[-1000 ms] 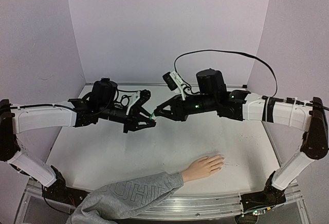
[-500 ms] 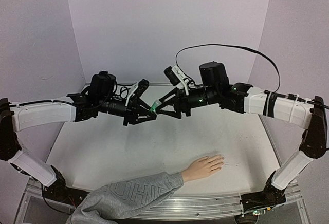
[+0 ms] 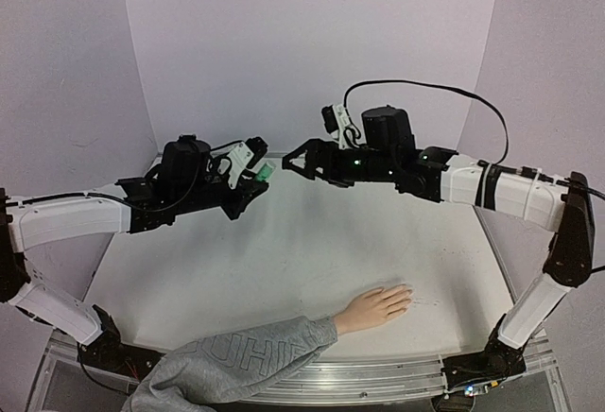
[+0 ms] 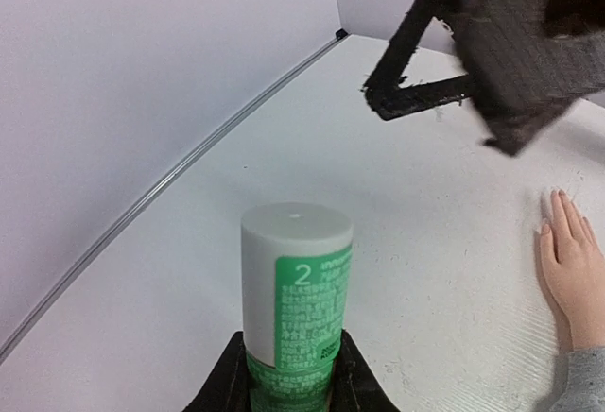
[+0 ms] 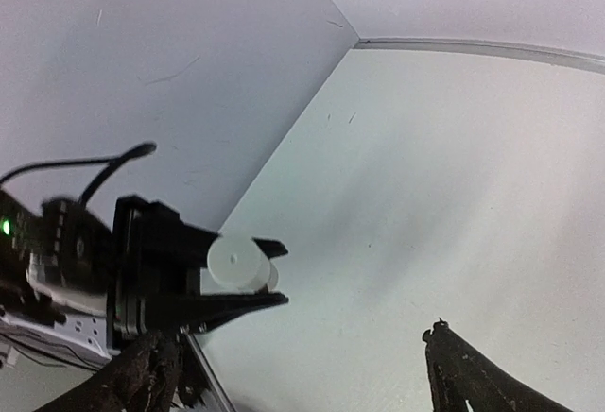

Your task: Paint the nails

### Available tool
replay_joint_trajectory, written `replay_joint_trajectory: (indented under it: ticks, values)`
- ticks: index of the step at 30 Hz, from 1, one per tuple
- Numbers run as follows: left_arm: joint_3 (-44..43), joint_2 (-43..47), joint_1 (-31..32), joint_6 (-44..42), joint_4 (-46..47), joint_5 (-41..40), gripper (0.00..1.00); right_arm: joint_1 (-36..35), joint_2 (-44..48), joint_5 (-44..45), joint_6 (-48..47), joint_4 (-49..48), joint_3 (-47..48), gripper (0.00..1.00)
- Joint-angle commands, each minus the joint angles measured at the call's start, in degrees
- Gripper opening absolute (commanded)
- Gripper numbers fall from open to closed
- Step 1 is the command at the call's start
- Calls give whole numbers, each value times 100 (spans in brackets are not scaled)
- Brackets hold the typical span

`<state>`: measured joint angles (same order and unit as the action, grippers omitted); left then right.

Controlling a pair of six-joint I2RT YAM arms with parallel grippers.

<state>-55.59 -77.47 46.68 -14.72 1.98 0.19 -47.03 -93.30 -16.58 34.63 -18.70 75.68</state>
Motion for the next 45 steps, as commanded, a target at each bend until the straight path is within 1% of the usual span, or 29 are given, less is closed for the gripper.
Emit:
replay_joint_trajectory:
  ticks: [1, 4, 7, 18, 22, 26, 31, 33, 37, 40, 42, 44, 45]
  values:
    - [-74, 57, 248, -415, 170, -782, 0, -31, -433, 86, 702, -336, 638, 83]
    - [-82, 52, 376, -569, 155, -961, 0, -91, -670, 60, 783, -319, 868, 72]
    - [-96, 41, 427, -606, 135, -1065, 0, -154, -820, -27, 744, -310, 1026, 67]
    - [-178, -81, 456, -640, 24, -1123, 0, -320, -908, -54, 606, -337, 1154, 66]
    - [-193, -123, 465, -645, -4, -1126, 0, -370, -1019, -180, 632, -336, 1183, 58]
    - [-206, -144, 468, -611, -15, -1103, 0, -403, -1101, -219, 630, -345, 1178, 46]
    - [-202, -130, 465, -531, -19, -1035, 0, -408, -1121, -174, 624, -345, 1173, 46]
    - [-185, -92, 465, -524, -13, -892, 0, -404, -1141, -190, 624, -344, 1177, 46]
    - [-122, 21, 465, -480, -11, -448, 0, -400, -1144, -194, 616, -341, 1181, 39]
    - [-69, 113, 465, -486, -6, 54, 0, -404, -1076, -160, 588, -345, 1135, 30]
    - [-50, 179, 457, -498, -4, 432, 0, -402, -1024, -171, 581, -341, 1095, 26]
    - [-16, 245, 449, -528, -4, 741, 0, -404, -940, -154, 571, -345, 1018, 25]
    - [-1, 276, 436, -528, -4, 893, 0, -404, -890, -152, 567, -345, 986, 28]
